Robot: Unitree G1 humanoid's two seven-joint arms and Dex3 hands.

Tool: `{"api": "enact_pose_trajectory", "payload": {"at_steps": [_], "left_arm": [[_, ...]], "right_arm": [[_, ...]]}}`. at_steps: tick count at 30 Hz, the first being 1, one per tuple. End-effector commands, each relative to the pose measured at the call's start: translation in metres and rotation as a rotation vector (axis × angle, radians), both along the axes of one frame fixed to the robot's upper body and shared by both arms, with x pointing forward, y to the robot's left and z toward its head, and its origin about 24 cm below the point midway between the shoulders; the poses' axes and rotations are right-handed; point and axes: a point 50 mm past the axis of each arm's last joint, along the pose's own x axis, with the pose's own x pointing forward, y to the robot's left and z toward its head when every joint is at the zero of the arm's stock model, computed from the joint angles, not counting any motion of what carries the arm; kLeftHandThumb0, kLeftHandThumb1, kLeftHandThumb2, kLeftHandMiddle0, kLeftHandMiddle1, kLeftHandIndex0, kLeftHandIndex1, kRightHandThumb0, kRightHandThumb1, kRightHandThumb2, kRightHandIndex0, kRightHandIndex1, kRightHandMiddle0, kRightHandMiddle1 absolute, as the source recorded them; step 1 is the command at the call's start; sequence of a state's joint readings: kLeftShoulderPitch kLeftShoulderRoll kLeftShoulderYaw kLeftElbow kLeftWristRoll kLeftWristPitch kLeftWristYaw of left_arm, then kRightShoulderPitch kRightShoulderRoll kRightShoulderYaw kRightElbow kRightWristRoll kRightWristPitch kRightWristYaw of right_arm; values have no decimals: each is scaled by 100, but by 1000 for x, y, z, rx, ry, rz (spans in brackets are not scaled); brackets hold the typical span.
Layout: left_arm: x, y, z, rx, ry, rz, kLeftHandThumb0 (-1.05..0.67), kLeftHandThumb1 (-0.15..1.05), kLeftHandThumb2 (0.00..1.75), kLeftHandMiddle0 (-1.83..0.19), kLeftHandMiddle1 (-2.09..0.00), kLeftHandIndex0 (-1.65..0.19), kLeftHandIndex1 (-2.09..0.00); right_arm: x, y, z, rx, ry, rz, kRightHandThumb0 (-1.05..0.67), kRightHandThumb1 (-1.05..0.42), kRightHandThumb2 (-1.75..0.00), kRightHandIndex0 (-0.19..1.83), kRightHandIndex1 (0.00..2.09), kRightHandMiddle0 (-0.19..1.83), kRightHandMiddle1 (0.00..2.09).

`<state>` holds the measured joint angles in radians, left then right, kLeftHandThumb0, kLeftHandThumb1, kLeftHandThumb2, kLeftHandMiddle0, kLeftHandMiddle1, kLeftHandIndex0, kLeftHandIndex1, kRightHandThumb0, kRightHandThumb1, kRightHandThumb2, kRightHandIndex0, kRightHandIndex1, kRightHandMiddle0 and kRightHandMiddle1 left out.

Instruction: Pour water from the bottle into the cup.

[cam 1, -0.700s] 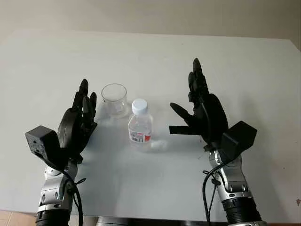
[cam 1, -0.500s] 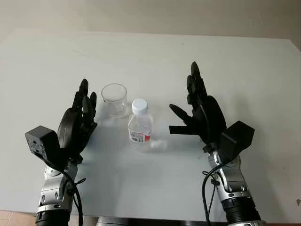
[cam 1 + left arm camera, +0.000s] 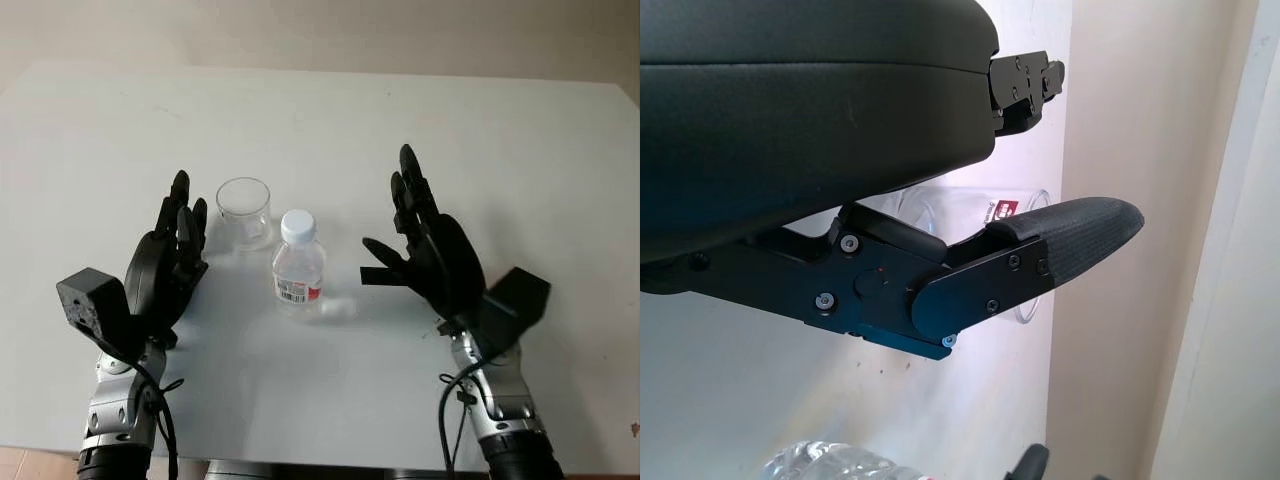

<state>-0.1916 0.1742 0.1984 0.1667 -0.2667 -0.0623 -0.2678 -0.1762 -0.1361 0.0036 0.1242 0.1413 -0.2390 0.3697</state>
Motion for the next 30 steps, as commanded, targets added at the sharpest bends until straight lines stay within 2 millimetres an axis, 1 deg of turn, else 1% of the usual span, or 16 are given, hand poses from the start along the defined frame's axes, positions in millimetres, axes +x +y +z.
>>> {"api": "enact_pose_trajectory", "payload": {"at_steps": [1, 3, 5, 9, 14, 20, 24, 30], "left_arm": [[0, 0, 1, -4, -11, -1, -77, 105, 78, 9, -5, 14, -5], [0, 0, 1, -2, -11, -1, -77, 105, 78, 9, -5, 14, -5], [0, 0, 1, -1, -9, 4, -78, 105, 77, 9, -5, 14, -5], [0, -1, 2, -5, -9, 6, -78, 105, 77, 9, -5, 14, -5], [-1, -1, 1, -3, -7, 4, -78, 105, 77, 9, -5, 15, -5], [-2, 0, 0, -2, -6, 17, -78, 105, 76, 8, -6, 14, -6], [-1, 0, 0, -8, -8, 10, -78, 105, 76, 9, -5, 14, -5], [0, -2, 0, -8, -9, 11, -78, 105, 77, 9, -5, 14, -5]], "right_arm": [[-7, 1, 3, -23, -18, 33, -95, -93, -5, -19, 0, -19, 0], [-12, 4, 4, -41, -23, 81, -98, -93, -5, -19, 0, -19, 0], [-17, 8, 5, -53, -19, 124, -96, -92, -5, -19, 0, -19, 0], [-20, 19, 0, -54, 15, 179, -94, -90, -4, -19, 0, -19, 0], [-19, 31, -7, -71, 56, 211, -95, -89, -5, -19, 0, -19, 0], [-11, 52, -18, -64, 131, 247, -98, -89, -5, -19, 0, -19, 0], [-10, 64, -23, -77, 143, 273, -99, -90, -5, -19, 0, -19, 0], [-9, 81, -25, -85, 135, 333, -99, -88, -5, -19, 0, -19, 0]]}}
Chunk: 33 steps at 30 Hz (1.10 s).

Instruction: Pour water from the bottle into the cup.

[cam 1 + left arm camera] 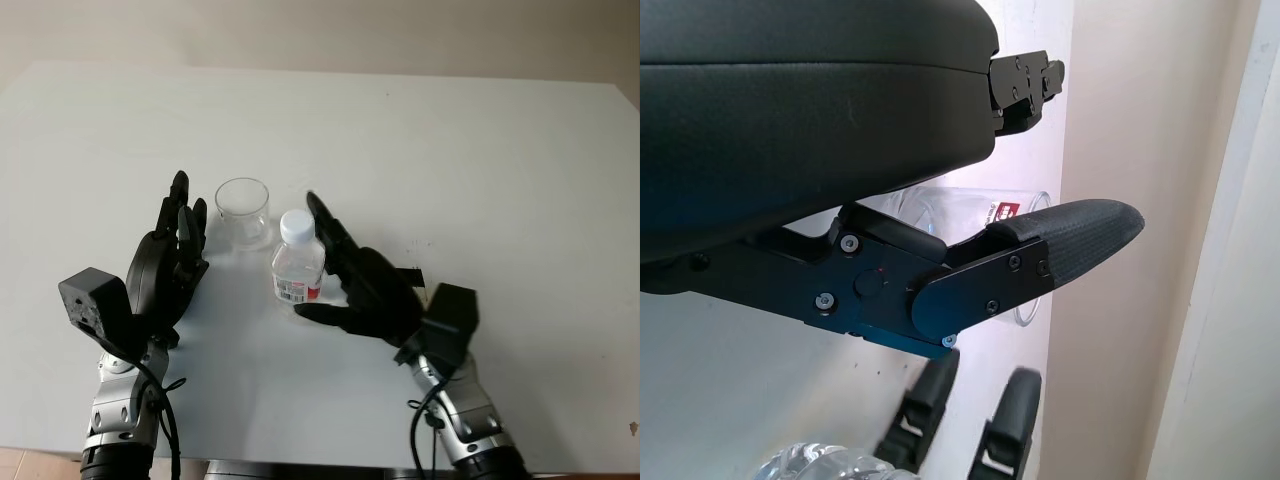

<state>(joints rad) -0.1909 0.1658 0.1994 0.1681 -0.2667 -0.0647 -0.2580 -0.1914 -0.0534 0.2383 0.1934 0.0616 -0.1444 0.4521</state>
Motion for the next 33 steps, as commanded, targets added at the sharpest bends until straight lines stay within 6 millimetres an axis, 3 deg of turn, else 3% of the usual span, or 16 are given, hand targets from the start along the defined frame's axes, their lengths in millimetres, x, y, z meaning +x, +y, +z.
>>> {"api": "enact_pose_trajectory", "payload": {"at_steps": [1, 11, 17, 19, 20, 23, 25, 28, 29, 30, 32, 33], "left_arm": [[0, -1, 1, 2, -11, 2, -78, 105, 77, 9, -5, 14, -6], [-2, -2, 0, 1, -15, 4, -78, 105, 76, 9, -5, 15, -5], [-2, -2, -1, -3, -9, 7, -78, 105, 76, 9, -5, 15, -5], [-2, -2, -1, -3, -10, 6, -78, 105, 77, 10, -5, 16, -5], [-2, -2, -1, -5, -10, 5, -78, 105, 77, 10, -5, 16, -5], [-2, -2, -1, -6, -10, 4, -78, 105, 76, 10, -5, 16, -5], [-2, -2, -1, -4, -10, 4, -78, 105, 76, 10, -5, 16, -5], [-2, -1, -1, -5, -13, 8, -78, 105, 76, 10, -5, 16, -5], [-2, -1, -1, -6, -14, 8, -77, 105, 76, 10, -5, 16, -5], [-2, -1, -1, -6, -15, 7, -77, 105, 76, 10, -5, 16, -5], [-2, -1, -1, -5, -13, 10, -78, 105, 76, 10, -5, 16, -5], [-2, 0, -1, -5, -13, 12, -78, 105, 76, 10, -6, 15, -5]], "right_arm": [[1, 6, 3, -2, -28, 25, -100, -88, -5, -19, 0, -19, 0], [2, 15, 4, -3, -45, 58, -102, -88, -5, -19, 0, -19, 0], [1, 18, 5, 21, -42, -23, -96, -87, -5, -19, 0, -18, 1], [1, 18, 5, 41, -27, -66, -88, -85, -5, -4, 9, -2, 10], [1, 19, 5, 57, -18, -84, -85, -84, -5, -9, 44, -4, 36], [1, 19, 5, 99, 1, -128, -72, -83, -6, -18, 180, -18, 176], [1, 19, 4, 92, -7, -151, -65, -85, -6, 5, 203, 0, 202], [1, 19, 5, 55, -27, -171, -51, -89, -6, 89, 209, 73, 208], [1, 19, 5, 45, -30, -172, -44, -91, -6, 136, 209, 114, 209], [1, 20, 6, 42, -27, -173, -41, -92, -6, 159, 209, 143, 209], [1, 20, 7, 36, -22, -174, -35, -94, -6, 178, 209, 175, 209], [1, 21, 7, 35, -20, -174, -34, -95, -6, 181, 209, 179, 209]]}}
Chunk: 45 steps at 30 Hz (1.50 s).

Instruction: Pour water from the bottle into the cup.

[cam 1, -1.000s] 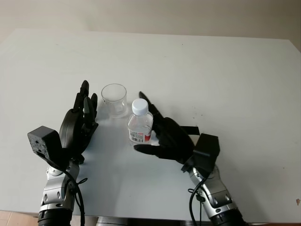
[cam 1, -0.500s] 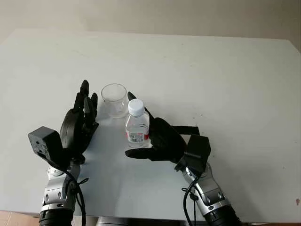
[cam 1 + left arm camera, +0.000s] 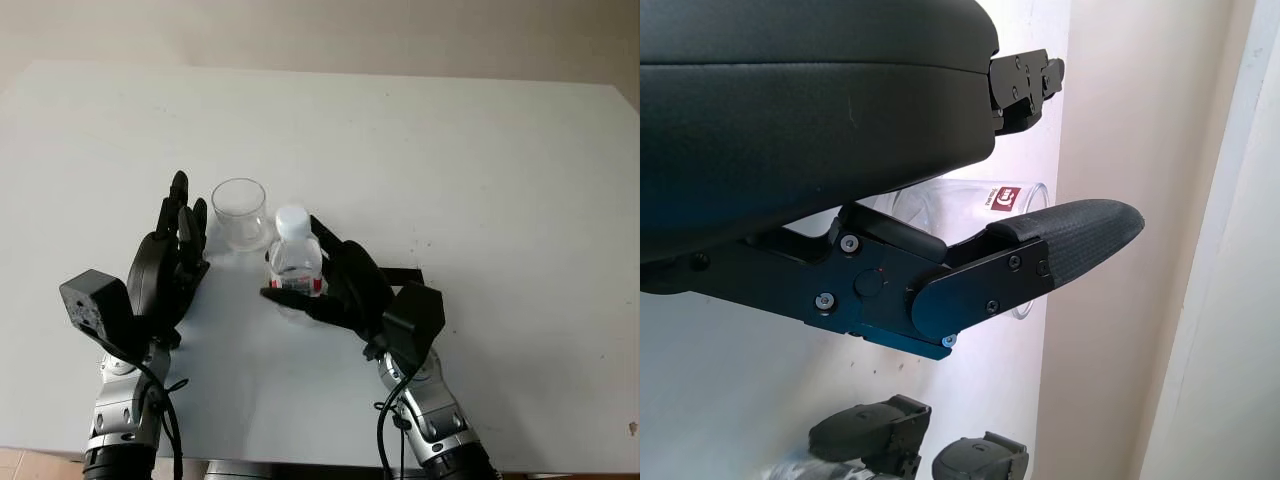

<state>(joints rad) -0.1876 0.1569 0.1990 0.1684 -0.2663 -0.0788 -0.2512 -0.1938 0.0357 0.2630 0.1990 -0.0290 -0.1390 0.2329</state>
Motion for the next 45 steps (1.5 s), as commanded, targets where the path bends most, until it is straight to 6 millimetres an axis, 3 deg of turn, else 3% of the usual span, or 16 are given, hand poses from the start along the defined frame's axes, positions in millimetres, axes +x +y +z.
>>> {"api": "enact_pose_trajectory", "payload": {"at_steps": [1, 14, 20, 27, 34, 40, 45], "left_arm": [[-2, 1, 0, 2, -3, 6, -78, 105, 76, 10, -6, 15, -5], [-1, 2, -1, -2, -5, 9, -78, 105, 75, 8, -6, 14, -6], [-2, 3, -1, -3, -5, 11, -78, 105, 74, 8, -6, 14, -6], [-1, 4, 0, 1, -6, 8, -78, 105, 75, 8, -5, 13, -6], [0, 5, 0, 3, 1, 15, -78, 105, 75, 7, -6, 13, -6], [0, 5, 0, 2, -6, 15, -78, 105, 74, 7, -6, 13, -6], [1, 3, 0, -1, -6, 15, -79, 105, 75, 7, -5, 13, -6]], "right_arm": [[-2, 3, 4, 10, -7, 2, -34, -95, -6, 182, 209, 181, 209], [-3, 4, 2, -39, -32, 52, -34, -102, -6, 183, 209, 183, 209], [-2, 2, 2, -18, -32, 54, -36, -98, -4, 183, 209, 183, 209], [6, 1, 13, 21, -87, -65, -26, -104, -12, 183, 209, 183, 209], [37, -12, 39, -6, -221, -157, -25, -105, -33, 183, 209, 183, 209], [69, -27, 68, -85, -341, -226, -19, -105, -28, 178, 209, 181, 209], [101, -40, 93, -248, -422, -275, -19, -105, -22, 134, 209, 131, 209]]}}
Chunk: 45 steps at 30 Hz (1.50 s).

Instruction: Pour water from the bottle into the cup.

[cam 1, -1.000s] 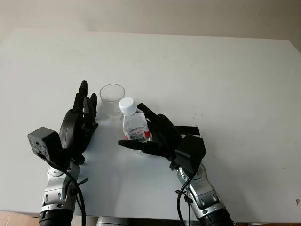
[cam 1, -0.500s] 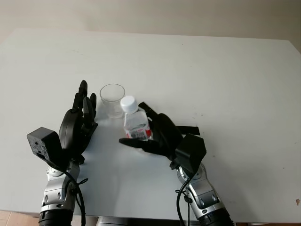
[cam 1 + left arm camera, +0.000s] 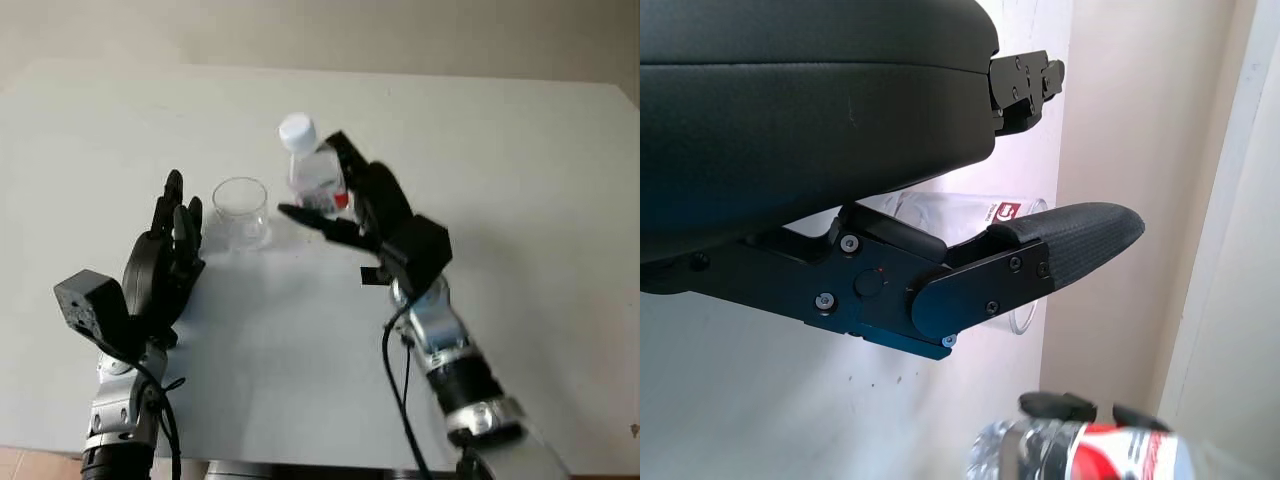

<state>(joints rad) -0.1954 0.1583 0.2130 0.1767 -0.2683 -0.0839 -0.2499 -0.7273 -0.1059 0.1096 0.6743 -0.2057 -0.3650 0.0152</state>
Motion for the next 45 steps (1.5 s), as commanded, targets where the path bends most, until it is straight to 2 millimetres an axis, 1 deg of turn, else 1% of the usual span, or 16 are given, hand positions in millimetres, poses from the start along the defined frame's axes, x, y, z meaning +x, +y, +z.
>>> {"api": "enact_pose_trajectory", "payload": {"at_steps": [1, 4, 8, 12, 17, 21, 22, 27, 30, 35, 38, 43, 45], "left_arm": [[1, 0, -1, 3, 0, -1, -79, 105, 75, 7, -5, 13, -6], [2, -1, -1, 0, -2, -2, -79, 105, 75, 7, -5, 13, -6], [2, -2, -2, -4, -6, -2, -79, 105, 76, 7, -5, 13, -5], [2, -1, -2, 0, -10, 1, -79, 105, 75, 7, -5, 13, -6], [1, 0, -3, -2, -6, 8, -79, 105, 75, 7, -5, 12, -6], [1, -2, -3, -1, -6, 8, -79, 105, 75, 8, -5, 13, -6], [1, -2, -3, -2, -7, 7, -79, 105, 75, 8, -5, 13, -5], [0, -3, -4, -6, -4, 10, -79, 105, 75, 7, -5, 13, -5], [-1, -4, -4, -6, -5, 10, -78, 105, 76, 7, -5, 13, -5], [-1, -4, -5, -9, -4, 7, -78, 105, 76, 8, -5, 14, -5], [0, -4, -6, -9, -4, 6, -78, 105, 76, 9, -5, 15, -5], [1, -5, -7, -18, 0, 2, -77, 105, 77, 10, -5, 15, -5], [1, -5, -7, -18, -3, 2, -77, 105, 77, 9, -5, 15, -5]], "right_arm": [[12, -2, 19, -50, -59, -22, -18, -105, -21, 131, 209, 127, 209], [23, -5, 26, -176, -95, -67, -16, -105, -19, 126, 209, 115, 209], [34, -8, 27, -367, -131, -131, -15, -105, -18, 118, 209, 103, 209], [40, -9, 26, -491, -129, -172, -16, -104, -17, 116, 209, 100, 209], [44, -10, 29, -644, -156, -199, -18, -104, -16, 109, 209, 87, 209], [46, -11, 32, -777, -203, -217, -19, -104, -15, 98, 209, 63, 209], [47, -11, 32, -797, -207, -221, -19, -104, -15, 96, 209, 61, 209], [49, -11, 38, -856, -224, -233, -18, -105, -14, 94, 209, 56, 209], [50, -10, 42, -879, -240, -239, -18, -105, -16, 92, 209, 54, 209], [52, -8, 52, -934, -276, -239, -19, -105, -15, 76, 209, 34, 209], [53, -7, 57, -933, -287, -238, -19, -105, -15, 70, 209, 27, 209], [53, -3, 65, -942, -316, -247, -20, -105, -16, 73, 209, 28, 209], [53, -2, 68, -940, -321, -245, -20, -105, -18, 78, 209, 32, 209]]}}
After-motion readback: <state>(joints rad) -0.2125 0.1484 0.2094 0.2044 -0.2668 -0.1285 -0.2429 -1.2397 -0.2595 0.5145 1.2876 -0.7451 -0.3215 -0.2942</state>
